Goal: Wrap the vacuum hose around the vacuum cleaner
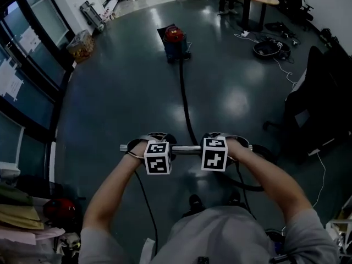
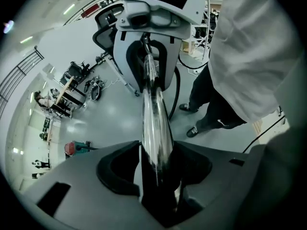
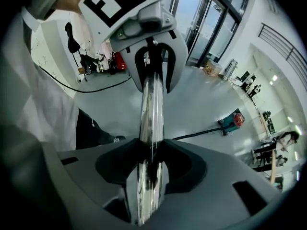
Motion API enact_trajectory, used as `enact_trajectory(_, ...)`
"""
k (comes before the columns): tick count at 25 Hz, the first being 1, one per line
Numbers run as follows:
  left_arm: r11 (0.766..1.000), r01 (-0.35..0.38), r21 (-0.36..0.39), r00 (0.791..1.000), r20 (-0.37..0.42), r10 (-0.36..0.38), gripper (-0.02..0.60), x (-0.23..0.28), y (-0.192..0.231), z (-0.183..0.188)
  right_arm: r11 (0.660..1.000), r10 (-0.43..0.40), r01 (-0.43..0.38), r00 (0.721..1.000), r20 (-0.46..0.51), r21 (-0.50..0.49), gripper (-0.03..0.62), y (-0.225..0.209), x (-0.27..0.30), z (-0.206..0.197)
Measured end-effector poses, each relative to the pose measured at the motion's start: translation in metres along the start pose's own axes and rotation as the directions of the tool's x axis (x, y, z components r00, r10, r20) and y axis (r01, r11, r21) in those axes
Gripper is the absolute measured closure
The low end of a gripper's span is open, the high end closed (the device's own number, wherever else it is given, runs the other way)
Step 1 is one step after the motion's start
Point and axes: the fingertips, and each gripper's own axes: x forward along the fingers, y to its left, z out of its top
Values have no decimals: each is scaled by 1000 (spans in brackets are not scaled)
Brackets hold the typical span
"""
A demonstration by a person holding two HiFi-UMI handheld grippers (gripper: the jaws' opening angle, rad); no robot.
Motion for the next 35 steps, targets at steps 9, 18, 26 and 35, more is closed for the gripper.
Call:
enact_trajectory(9,999,33,6,998,45,-33,414,26,-24,-18,997,21,-24,999,40,69,434,6,2,13)
enact_trajectory(18,989,38,-142,998,45,-32,416,46,-47,-19,976,-43,17,992,116,215,434,1,-18,-35)
enact_trajectory(26,932,3,-363,999,44,14,416,53,-58,-33,864,-157,2,951,266,504,434,13,-40,-68)
enact_trajectory(35,859,-29,-511,997,43,59,416,70,-49,-12,700,-214,-147,891,401,699,433,6,-21,-88)
